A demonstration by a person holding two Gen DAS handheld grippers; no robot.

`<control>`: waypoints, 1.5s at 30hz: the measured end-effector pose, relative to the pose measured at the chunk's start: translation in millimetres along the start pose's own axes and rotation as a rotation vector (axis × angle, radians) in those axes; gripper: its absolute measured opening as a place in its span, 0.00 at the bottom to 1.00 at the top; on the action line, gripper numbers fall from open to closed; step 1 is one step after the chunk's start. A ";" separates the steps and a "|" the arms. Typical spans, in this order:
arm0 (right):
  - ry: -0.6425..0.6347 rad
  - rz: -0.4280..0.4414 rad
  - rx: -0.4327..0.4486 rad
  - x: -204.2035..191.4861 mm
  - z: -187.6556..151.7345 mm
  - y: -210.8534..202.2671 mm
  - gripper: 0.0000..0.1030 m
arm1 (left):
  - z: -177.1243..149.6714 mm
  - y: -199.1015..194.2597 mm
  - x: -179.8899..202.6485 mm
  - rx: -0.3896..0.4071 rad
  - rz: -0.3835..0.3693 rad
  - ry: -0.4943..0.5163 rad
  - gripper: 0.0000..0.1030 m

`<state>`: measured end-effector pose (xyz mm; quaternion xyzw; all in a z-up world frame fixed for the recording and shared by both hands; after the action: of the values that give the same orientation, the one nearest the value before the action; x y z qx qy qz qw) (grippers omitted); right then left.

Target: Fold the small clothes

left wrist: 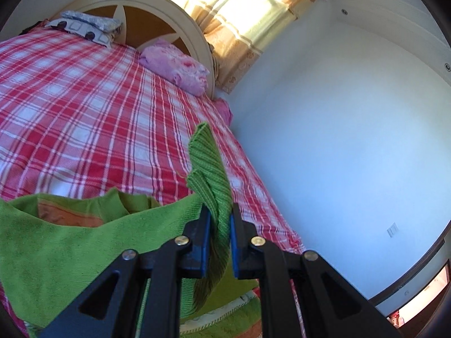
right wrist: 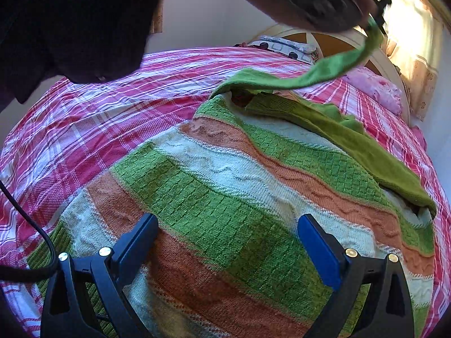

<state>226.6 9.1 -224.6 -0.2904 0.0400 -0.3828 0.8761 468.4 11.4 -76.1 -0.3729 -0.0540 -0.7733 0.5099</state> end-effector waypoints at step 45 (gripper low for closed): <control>0.217 -0.086 0.093 103.5 59.6 -59.0 0.97 | -91.9 -150.9 -202.5 -0.034 0.605 0.148 0.89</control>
<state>278.6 -66.0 -127.7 -0.2077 0.1042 -0.4504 0.8620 336.2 191.9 -225.1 -0.3232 0.1095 -0.6124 0.7131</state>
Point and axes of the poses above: each gripper's, at about its wrist camera, not at the fingertips, and y roughly the way its jaws point, x to its right, z to its top, the point moved 7 cm from there along y, roughly the way its jaws point, and after that the axes turned 10 degrees about x, right-handed, at the moved point
